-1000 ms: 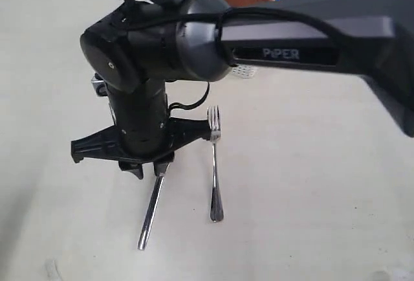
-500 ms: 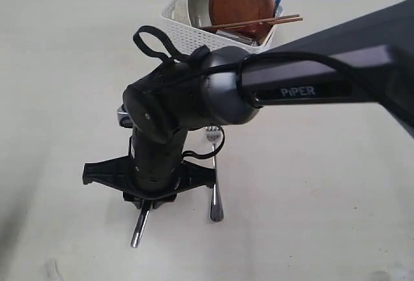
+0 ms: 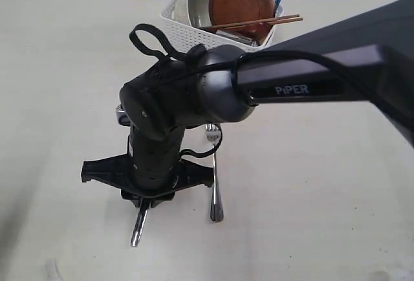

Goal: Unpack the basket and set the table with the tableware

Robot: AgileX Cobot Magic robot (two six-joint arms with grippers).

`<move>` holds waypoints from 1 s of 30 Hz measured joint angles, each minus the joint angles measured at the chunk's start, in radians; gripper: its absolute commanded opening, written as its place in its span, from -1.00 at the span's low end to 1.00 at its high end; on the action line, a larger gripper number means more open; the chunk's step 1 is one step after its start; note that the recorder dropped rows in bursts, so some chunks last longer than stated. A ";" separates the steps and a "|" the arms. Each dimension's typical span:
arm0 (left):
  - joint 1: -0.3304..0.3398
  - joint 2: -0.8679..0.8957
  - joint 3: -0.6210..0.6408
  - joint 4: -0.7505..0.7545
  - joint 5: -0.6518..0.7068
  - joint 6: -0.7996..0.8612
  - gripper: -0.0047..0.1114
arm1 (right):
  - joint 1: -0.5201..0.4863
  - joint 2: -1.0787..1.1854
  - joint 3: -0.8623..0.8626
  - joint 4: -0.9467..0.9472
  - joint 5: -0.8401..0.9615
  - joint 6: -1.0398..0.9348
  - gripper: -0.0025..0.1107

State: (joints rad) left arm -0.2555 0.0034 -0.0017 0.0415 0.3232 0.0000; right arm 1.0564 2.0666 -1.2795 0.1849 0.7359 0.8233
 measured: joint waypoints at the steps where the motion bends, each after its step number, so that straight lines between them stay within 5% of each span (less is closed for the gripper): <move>1: 0.000 0.000 0.000 0.000 0.000 0.000 -0.92 | 0.000 0.000 -0.003 0.000 0.002 0.004 -0.27; 5: 0.000 0.000 0.000 0.000 0.000 0.000 -0.92 | -0.009 0.001 -0.009 0.000 0.018 0.008 -0.05; 13: 0.000 0.000 0.000 0.000 0.000 0.000 -0.92 | -0.011 0.001 -0.011 -0.030 0.044 0.008 -0.83; 16: 0.000 0.000 0.000 0.000 0.000 0.000 -0.92 | -0.013 0.001 -0.011 -0.033 0.051 -0.001 -0.96; 30: 0.000 0.000 0.000 0.000 0.000 0.000 -0.92 | -0.091 -0.014 -0.003 -0.092 0.065 0.012 -0.96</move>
State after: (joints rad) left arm -0.2555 0.0034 -0.0017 0.0415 0.3232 0.0000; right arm 0.9651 2.0523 -1.2824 0.0928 0.8009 0.8356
